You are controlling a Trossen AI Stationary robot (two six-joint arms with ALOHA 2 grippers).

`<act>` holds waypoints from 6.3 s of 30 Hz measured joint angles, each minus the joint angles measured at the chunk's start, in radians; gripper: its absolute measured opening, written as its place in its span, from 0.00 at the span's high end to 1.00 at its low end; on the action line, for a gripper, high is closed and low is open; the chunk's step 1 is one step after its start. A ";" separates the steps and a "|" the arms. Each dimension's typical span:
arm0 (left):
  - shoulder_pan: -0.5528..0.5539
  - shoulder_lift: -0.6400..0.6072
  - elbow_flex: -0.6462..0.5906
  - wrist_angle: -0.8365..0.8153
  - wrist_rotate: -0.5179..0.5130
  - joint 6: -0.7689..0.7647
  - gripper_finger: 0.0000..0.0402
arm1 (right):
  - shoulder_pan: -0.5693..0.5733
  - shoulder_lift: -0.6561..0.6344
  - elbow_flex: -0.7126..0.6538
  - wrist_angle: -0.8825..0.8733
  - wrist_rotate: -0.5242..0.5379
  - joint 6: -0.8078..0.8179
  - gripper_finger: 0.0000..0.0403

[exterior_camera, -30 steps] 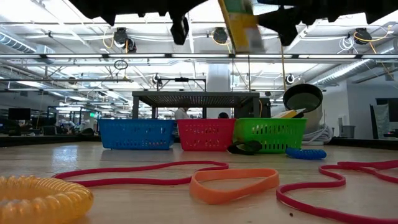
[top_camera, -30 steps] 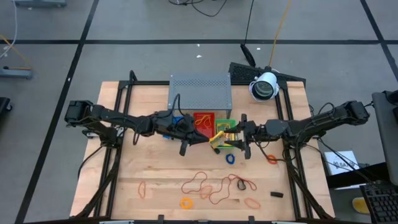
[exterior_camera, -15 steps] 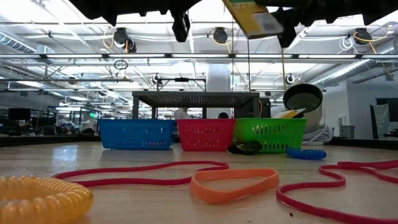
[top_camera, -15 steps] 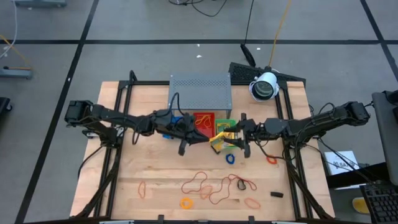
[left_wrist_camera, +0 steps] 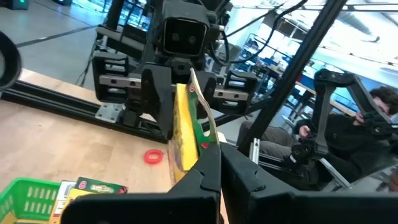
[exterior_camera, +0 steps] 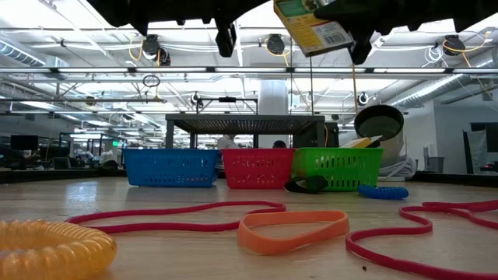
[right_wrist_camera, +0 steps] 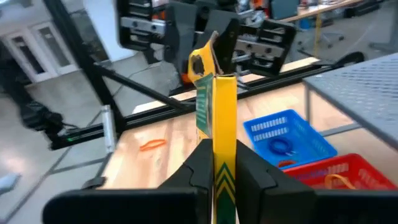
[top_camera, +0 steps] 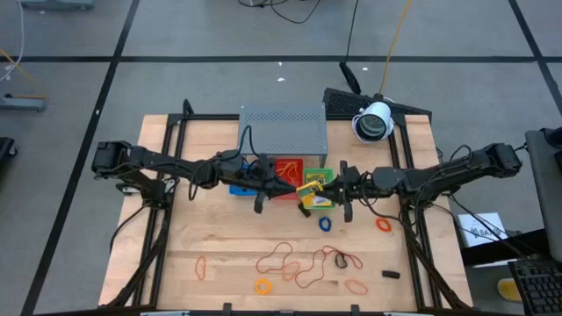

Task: Pick & Place Office Desk Supplies
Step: Put the crayon pack into the green bin, then put the red rubber band into the red bin

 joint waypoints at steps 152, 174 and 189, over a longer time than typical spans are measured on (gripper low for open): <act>-0.572 0.383 0.001 -0.454 -0.559 -0.383 0.57 | 0.320 -0.033 0.000 0.090 0.271 -0.303 0.75; -0.593 0.385 0.003 -0.569 -0.569 -0.245 0.61 | 0.320 -0.033 0.000 0.065 0.304 -0.295 0.75; -0.594 0.381 -0.003 -0.513 -0.569 -0.215 0.99 | 0.320 -0.032 0.000 0.056 0.326 -0.295 0.75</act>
